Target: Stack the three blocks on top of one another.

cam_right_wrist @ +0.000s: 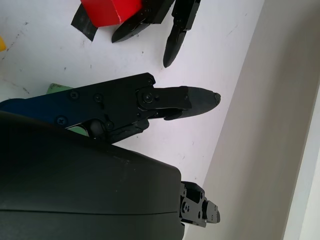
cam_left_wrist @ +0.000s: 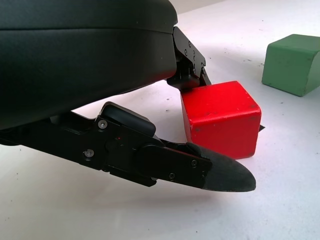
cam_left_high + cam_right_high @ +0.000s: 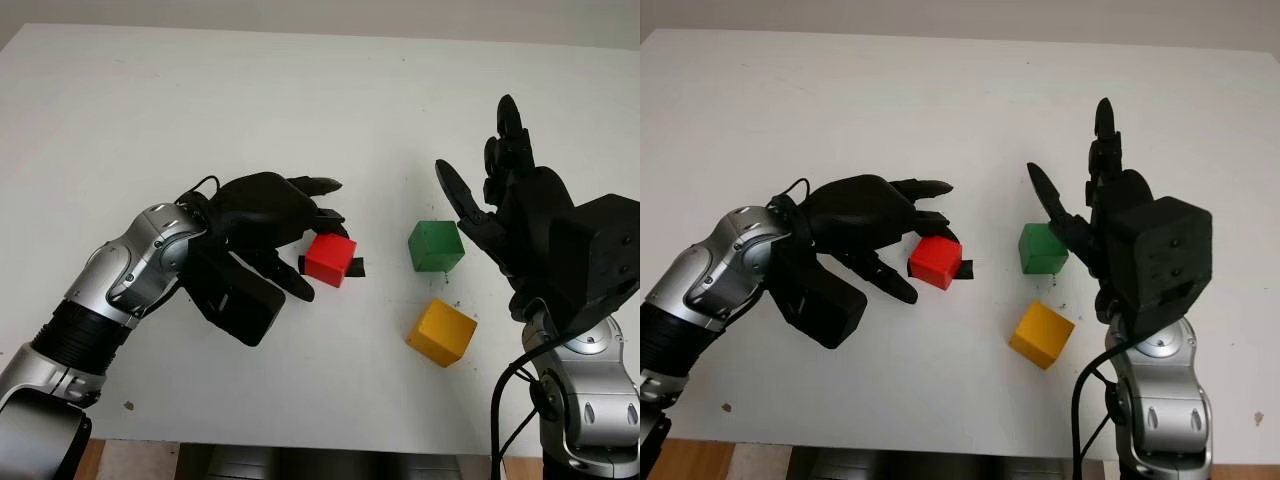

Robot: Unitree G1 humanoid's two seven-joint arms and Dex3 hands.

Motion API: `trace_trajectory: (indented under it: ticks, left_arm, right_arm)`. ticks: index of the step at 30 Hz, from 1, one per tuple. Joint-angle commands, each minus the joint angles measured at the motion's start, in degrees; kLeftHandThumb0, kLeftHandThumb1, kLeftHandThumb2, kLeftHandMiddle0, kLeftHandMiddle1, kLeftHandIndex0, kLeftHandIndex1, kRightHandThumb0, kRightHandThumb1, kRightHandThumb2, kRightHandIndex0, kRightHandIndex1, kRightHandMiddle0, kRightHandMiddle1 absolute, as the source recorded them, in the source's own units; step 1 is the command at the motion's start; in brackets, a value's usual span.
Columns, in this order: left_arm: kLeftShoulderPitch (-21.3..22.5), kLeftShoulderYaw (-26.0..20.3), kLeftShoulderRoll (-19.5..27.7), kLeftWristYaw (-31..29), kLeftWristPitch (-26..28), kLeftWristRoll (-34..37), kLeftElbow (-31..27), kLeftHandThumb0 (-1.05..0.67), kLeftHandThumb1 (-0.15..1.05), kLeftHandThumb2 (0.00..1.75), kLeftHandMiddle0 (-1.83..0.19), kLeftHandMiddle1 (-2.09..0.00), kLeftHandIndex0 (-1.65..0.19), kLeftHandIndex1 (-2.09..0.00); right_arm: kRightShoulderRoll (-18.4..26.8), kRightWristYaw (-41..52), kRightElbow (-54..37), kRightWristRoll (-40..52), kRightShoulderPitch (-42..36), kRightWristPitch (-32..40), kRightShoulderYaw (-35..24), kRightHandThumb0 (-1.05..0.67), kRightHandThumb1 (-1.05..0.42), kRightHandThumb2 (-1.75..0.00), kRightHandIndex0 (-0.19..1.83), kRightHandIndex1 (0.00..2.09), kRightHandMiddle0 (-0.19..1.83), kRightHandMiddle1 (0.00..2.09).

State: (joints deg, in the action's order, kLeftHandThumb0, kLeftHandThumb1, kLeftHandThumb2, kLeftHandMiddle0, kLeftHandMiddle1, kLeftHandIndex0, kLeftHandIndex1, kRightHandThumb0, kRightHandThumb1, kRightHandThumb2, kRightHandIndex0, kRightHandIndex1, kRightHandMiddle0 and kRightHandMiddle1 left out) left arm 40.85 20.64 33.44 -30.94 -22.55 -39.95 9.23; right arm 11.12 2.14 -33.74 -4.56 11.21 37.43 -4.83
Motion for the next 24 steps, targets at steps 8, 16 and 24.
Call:
trace_trajectory:
  ticks: [8,16,24]
  left_arm:
    - [0.03,-3.77,-5.33,10.4,5.48,4.04,5.91,-0.95,1.05,0.37,0.19,0.0,0.19,0.0]
    - [2.7,-11.07,-11.64,26.33,3.56,14.18,19.17,-0.86,1.05,0.56,0.19,0.0,0.19,0.0]
    - [-0.43,-18.32,-14.63,20.08,4.91,32.14,19.55,-0.79,1.05,0.61,0.19,0.0,0.19,0.0]
  right_arm:
    - [0.15,-0.02,-1.41,1.38,-0.33,-1.31,-2.3,-0.49,-1.05,-0.28,-0.18,0.04,-0.16,0.05]
    - [7.33,5.8,-4.83,1.85,-2.12,-3.01,-6.3,-0.52,-1.0,-0.08,-0.19,0.01,-0.16,0.05]
    - [24.57,20.19,-7.23,0.41,-5.39,-5.92,-10.15,-0.59,-0.86,-0.03,-0.1,0.06,0.0,0.1]
